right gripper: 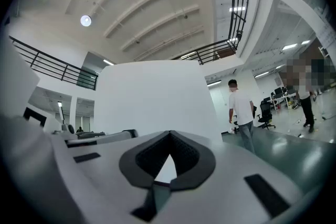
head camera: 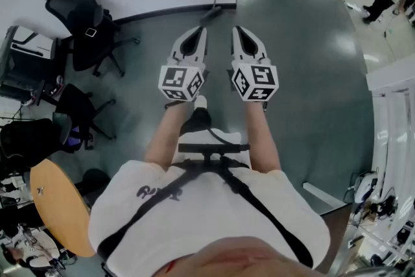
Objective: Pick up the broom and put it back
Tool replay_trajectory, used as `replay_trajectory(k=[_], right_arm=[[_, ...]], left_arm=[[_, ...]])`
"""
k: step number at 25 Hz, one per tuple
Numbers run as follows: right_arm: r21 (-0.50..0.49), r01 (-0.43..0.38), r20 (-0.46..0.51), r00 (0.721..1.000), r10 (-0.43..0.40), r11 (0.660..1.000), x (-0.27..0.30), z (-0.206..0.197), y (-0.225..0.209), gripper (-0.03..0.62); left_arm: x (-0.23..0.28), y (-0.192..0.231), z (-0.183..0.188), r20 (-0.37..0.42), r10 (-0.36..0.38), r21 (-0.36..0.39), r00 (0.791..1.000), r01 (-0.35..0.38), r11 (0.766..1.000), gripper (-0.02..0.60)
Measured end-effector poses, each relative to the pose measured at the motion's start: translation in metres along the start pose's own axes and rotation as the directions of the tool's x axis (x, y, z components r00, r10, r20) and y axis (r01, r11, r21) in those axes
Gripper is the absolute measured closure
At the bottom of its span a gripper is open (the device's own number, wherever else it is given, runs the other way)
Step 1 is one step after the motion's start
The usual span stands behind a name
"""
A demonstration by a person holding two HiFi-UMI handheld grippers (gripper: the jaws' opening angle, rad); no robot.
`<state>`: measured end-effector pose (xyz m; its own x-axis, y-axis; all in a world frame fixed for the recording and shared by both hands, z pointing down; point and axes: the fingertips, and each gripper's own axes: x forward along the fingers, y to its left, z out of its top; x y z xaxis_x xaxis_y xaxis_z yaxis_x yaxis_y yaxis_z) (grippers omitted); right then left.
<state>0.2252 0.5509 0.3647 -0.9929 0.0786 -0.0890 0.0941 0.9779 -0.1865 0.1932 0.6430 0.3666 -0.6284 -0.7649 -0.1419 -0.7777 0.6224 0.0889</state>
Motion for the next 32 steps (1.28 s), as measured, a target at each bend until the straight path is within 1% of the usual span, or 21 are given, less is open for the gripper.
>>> replay_trajectory(k=[4,7,10,15,18,22,25,29,32], right_arm=[[0.001,0.015,-0.01,1.0,-0.015,1.0,0.033,-0.011,-0.013,0.597],[0.018,0.029,-0.011,1.0,-0.028,0.999,0.069,-0.011,-0.033,0.597],[0.01,0.028,-0.007,1.0,-0.028,1.0,0.113,-0.005,-0.05,0.597],[-0.027,0.015,0.009,1.0,-0.015,1.0,0.192,0.008,-0.06,0.597],[-0.044,0.015,0.018,1.0,-0.014,0.999,0.241,0.011,-0.073,0.597],[-0.052,0.007,0.008,1.0,-0.006,0.999,0.297,0.008,-0.087,0.597],[-0.048,0.005,-0.002,1.0,-0.005,0.999,0.332,0.01,-0.105,0.597],[-0.028,0.01,-0.033,0.999,-0.01,1.0,0.37,0.008,-0.136,0.597],[-0.008,0.0,-0.051,0.999,0.0,1.0,0.393,0.01,-0.165,0.597]], left_arm=[[0.03,0.034,-0.006,0.013,0.011,-0.009,1.0,-0.01,1.0,0.569],[0.068,0.056,-0.008,0.021,0.003,-0.017,1.0,-0.002,1.0,0.569],[0.111,0.077,-0.004,0.038,-0.012,-0.021,0.999,0.013,1.0,0.569],[0.177,0.129,0.005,0.061,-0.011,-0.028,0.998,0.013,1.0,0.569],[0.214,0.159,0.003,0.071,-0.012,-0.033,0.997,0.014,0.999,0.569],[0.256,0.198,-0.005,0.064,0.009,-0.052,0.998,-0.006,0.999,0.569],[0.288,0.219,-0.012,0.047,0.024,-0.069,0.999,-0.02,0.997,0.569],[0.324,0.236,-0.027,0.003,0.044,-0.088,0.999,-0.044,0.995,0.569],[0.353,0.241,-0.035,-0.02,0.069,-0.096,0.997,-0.07,0.993,0.569]])
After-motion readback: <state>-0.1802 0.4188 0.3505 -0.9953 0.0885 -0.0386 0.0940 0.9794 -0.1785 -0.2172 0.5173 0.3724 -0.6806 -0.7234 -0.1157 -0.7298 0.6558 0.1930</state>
